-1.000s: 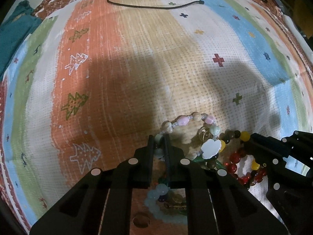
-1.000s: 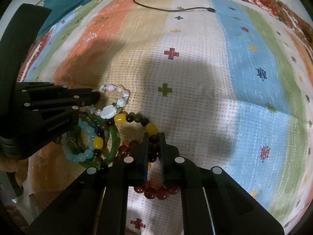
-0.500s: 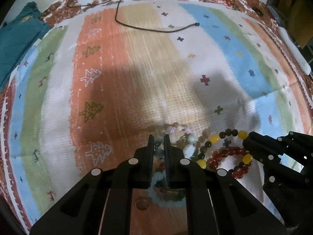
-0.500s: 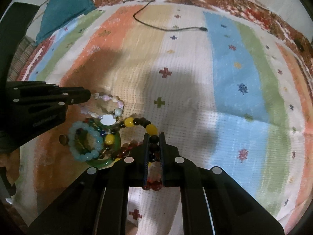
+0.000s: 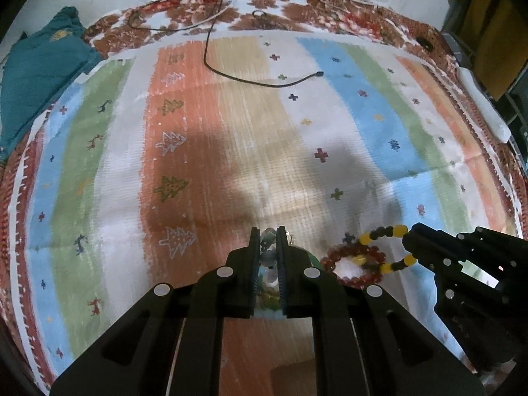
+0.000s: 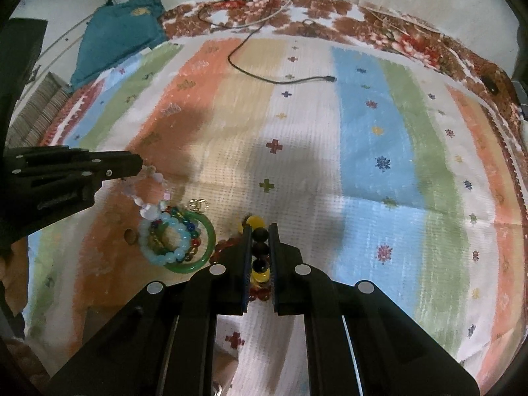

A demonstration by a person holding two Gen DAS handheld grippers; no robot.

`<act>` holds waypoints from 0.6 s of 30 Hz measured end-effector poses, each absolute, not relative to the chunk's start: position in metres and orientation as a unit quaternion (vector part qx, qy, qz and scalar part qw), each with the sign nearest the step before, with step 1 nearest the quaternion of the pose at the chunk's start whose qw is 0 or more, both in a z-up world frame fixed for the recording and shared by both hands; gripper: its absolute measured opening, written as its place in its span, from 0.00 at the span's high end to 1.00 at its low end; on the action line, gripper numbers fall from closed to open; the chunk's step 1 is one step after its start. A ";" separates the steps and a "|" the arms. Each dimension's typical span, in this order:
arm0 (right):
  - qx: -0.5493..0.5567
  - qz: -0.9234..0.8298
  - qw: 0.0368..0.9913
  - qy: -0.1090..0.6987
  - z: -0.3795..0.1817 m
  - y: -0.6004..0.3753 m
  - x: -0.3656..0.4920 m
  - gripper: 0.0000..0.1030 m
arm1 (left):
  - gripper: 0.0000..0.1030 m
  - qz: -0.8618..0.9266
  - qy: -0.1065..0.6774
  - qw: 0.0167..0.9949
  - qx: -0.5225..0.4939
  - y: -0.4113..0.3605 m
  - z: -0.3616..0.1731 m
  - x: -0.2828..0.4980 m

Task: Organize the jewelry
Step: 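Lift both held bracelets and carry them toward the silver tin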

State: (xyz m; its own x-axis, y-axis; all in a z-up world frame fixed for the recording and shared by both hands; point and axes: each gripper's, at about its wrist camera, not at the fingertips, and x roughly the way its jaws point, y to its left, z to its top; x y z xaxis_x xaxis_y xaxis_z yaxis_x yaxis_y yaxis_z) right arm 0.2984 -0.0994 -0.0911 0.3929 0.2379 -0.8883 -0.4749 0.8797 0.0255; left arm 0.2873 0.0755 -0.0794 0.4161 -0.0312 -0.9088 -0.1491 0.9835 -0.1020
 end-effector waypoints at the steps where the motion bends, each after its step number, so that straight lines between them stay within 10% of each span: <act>1: -0.116 0.216 0.828 0.505 -0.088 -0.100 0.295 0.90 | 0.91 0.036 0.537 0.839 -0.082 0.075 -0.077 0.284; 18: -0.097 0.237 0.854 0.454 -0.043 -0.108 0.244 0.90 | 0.91 0.016 0.485 0.869 -0.097 0.054 -0.024 0.215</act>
State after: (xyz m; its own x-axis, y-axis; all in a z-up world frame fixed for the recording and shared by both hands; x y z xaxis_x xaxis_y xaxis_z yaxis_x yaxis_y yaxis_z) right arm 0.2440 -0.1084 -0.0428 0.4756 0.3167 -0.8207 -0.4921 0.8691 0.0503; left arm 0.2145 0.0536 -0.0245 0.5298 -0.0674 -0.8455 -0.1213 0.9806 -0.1542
